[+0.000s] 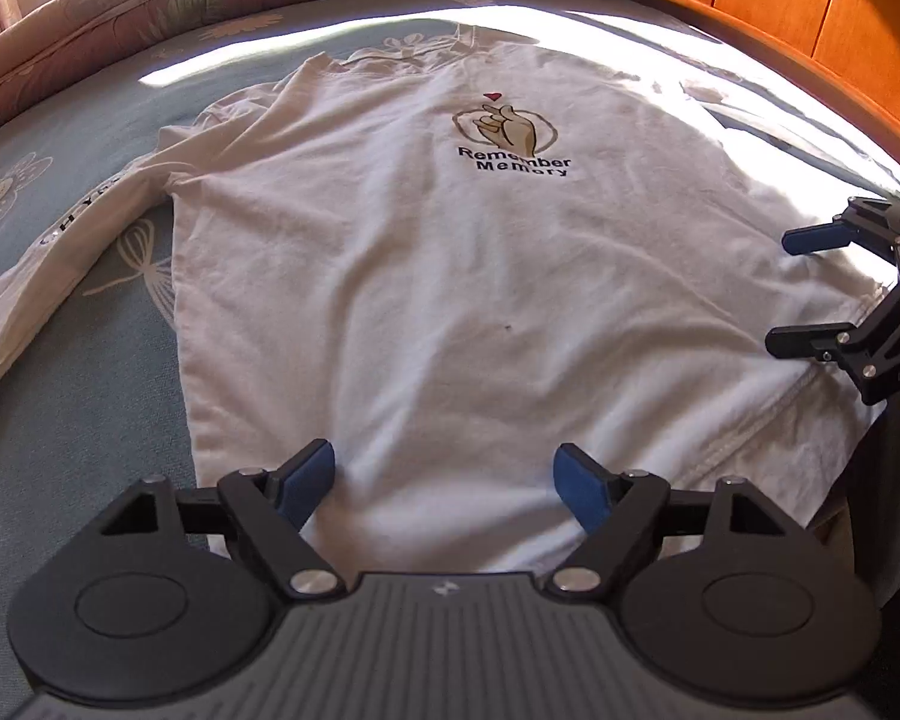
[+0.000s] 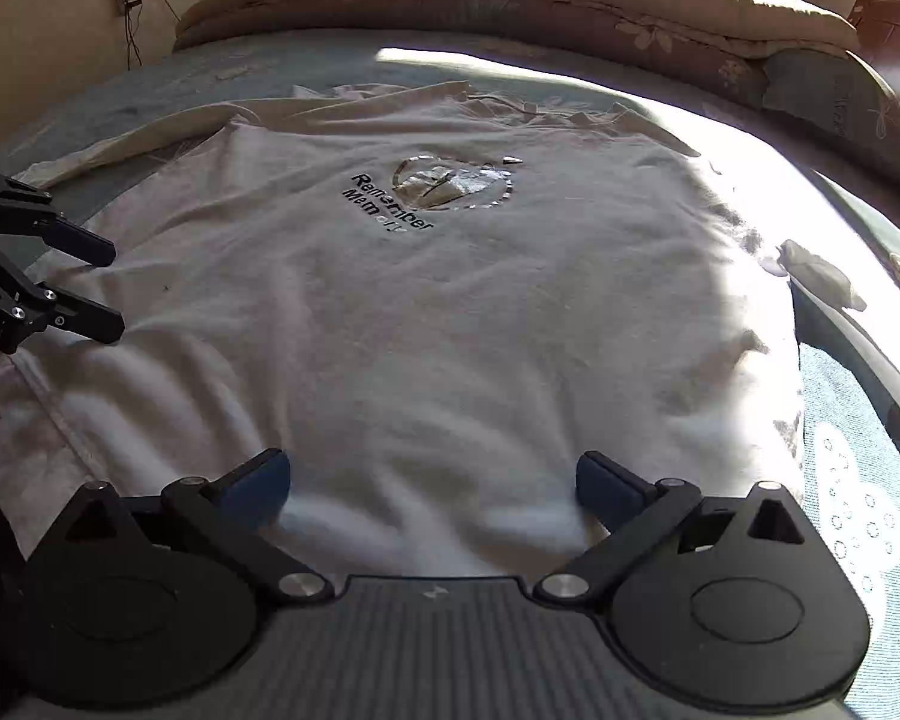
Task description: Fold clothes
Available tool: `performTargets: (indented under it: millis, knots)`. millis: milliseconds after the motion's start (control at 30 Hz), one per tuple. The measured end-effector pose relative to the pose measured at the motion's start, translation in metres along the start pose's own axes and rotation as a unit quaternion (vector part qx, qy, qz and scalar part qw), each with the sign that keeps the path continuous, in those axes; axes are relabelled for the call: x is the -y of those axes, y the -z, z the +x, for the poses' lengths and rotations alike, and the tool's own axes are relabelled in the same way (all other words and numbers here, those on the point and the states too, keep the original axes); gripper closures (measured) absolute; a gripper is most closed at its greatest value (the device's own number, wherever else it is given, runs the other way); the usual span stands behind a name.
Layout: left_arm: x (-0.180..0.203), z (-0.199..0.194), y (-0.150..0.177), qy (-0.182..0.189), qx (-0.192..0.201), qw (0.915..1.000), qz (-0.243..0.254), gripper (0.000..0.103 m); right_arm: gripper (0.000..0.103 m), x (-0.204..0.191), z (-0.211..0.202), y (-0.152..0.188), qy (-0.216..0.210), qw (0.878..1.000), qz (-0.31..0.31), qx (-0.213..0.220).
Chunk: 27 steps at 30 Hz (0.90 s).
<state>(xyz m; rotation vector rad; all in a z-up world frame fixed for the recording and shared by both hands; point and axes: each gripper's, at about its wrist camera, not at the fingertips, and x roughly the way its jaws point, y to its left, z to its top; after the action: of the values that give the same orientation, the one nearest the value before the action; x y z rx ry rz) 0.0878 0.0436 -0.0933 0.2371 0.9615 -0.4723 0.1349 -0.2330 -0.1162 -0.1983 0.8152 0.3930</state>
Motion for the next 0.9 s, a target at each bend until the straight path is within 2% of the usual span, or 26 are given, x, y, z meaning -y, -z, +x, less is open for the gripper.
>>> performTargets:
  millis: [100,133,200,233,333,433,500,567,667,800,900]
  knots:
    - [0.001,-0.014,0.015,0.009,-0.032,0.9991,-0.024,0.018,0.0,0.002,-0.017,0.021,0.001,1.0,0.018,0.01]
    - [0.003,-0.015,0.011,0.012,-0.057,0.9982,-0.015,0.018,0.0,0.004,-0.019,0.023,-0.001,1.0,0.029,0.011]
    - [0.008,-0.016,-0.001,0.0,-0.068,0.9977,0.003,0.018,0.0,0.003,-0.019,0.025,0.003,0.999,0.036,0.014]
    - [0.011,-0.017,-0.01,-0.003,-0.054,0.9985,0.011,0.018,0.0,0.002,-0.018,0.024,0.007,0.999,0.036,0.015]
    - [0.019,-0.009,-0.037,0.018,-0.015,0.9997,0.01,0.018,0.0,-0.003,-0.016,0.021,0.021,0.999,0.035,0.009]
    - [0.027,0.01,-0.06,0.033,0.004,0.9994,-0.009,0.018,0.0,0.002,-0.019,0.016,0.016,0.999,0.044,-0.004]
    - [0.03,0.028,-0.068,0.039,0.007,0.9987,-0.031,0.018,0.0,0.01,-0.029,0.015,0.028,0.998,0.061,0.016]
    - [0.034,0.043,-0.068,0.038,-0.006,0.9977,-0.056,0.017,0.0,0.024,-0.036,0.018,0.045,0.995,0.08,0.03]
    - [0.04,0.042,-0.06,0.023,0.009,0.998,-0.058,0.014,0.0,0.051,-0.034,0.032,0.05,0.99,0.131,-0.008]
    - [0.033,0.031,-0.05,0.032,0.008,0.9966,-0.075,0.013,0.0,0.057,-0.054,0.055,0.03,0.992,0.124,-0.011]
    - [0.028,0.027,-0.057,0.038,-0.001,0.9947,-0.096,0.013,0.0,0.059,-0.059,0.043,0.022,0.992,0.127,-0.013]
